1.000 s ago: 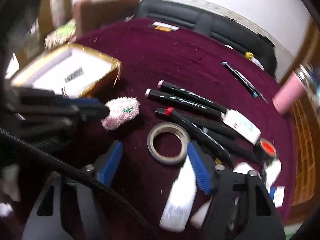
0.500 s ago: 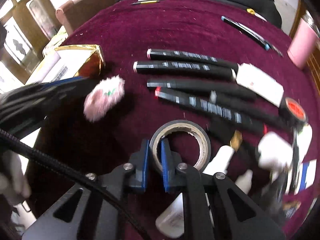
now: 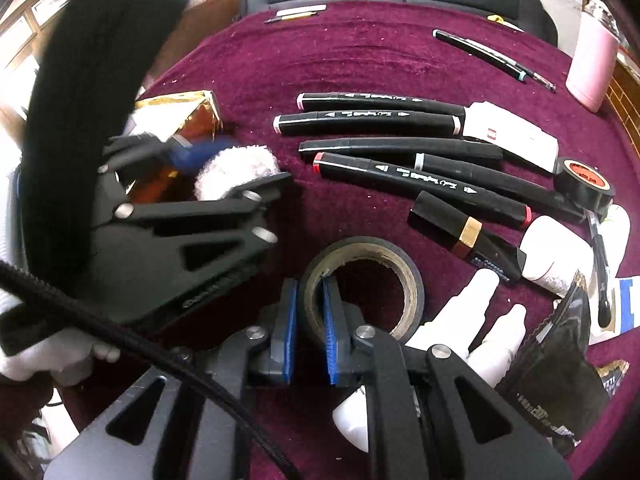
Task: Organize objects
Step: 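Grasp the pink fluffy ball with the left gripper while the right gripper grasps the tape roll, then place the pink ball and tape roll into the gold tray, opening both grippers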
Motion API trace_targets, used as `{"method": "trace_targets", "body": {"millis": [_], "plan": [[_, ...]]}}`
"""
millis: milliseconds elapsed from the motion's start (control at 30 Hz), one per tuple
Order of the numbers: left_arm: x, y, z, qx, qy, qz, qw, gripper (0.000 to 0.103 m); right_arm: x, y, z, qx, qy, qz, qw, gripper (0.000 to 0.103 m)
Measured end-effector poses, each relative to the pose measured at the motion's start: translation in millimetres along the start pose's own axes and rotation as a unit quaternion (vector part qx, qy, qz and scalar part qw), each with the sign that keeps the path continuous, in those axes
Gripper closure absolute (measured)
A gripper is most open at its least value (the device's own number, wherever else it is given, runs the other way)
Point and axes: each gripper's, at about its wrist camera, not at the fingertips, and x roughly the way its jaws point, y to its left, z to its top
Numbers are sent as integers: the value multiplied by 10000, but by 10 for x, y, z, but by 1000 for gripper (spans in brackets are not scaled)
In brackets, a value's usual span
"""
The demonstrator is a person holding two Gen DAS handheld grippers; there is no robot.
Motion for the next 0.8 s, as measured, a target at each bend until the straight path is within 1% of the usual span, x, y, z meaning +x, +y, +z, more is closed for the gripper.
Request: {"method": "trace_targets", "body": {"millis": [33, 133, 233, 300, 367, 467, 567, 633, 700, 800], "plan": [[-37, 29, -18, -99, 27, -68, 9999, 77, -17, 11, -24, 15, -26, -24, 10000, 93], [-246, 141, -77, -431, -226, -487, 9976, 77, -52, 4, -30, 112, -100, 34, 9999, 94], [-528, 325, -177, -885, -525, -1056, 9891, 77, -122, -16, -35, 258, -202, 278, 9991, 94], [-762, 502, -291, -1152, -743, -1307, 9819, 77, -229, -20, -33, 362, -324, 417, 9980, 94], [-946, 657, -392, -1395, -867, -1522, 9746, 77, -338, -27, -16, 447, -459, 542, 9965, 94], [-1166, 961, -524, -1704, -1064, -1627, 9660, 77, -537, 28, 4, 519, -633, 763, 9937, 94], [-1281, 1344, -619, -2054, -1147, -1568, 9592, 77, -615, 130, 100, 529, -708, 950, 9916, 94], [-1339, 1598, -698, -2241, -1196, -1354, 9577, 77, -633, 202, 163, 523, -741, 1011, 9907, 94], [-1353, 1764, -753, -2358, -1201, -1260, 9561, 77, -638, 289, 250, 538, -743, 1215, 9883, 94], [-1241, 2055, -816, -2447, -1081, -1048, 9578, 77, -580, 485, 420, 508, -671, 1528, 9847, 94]]}}
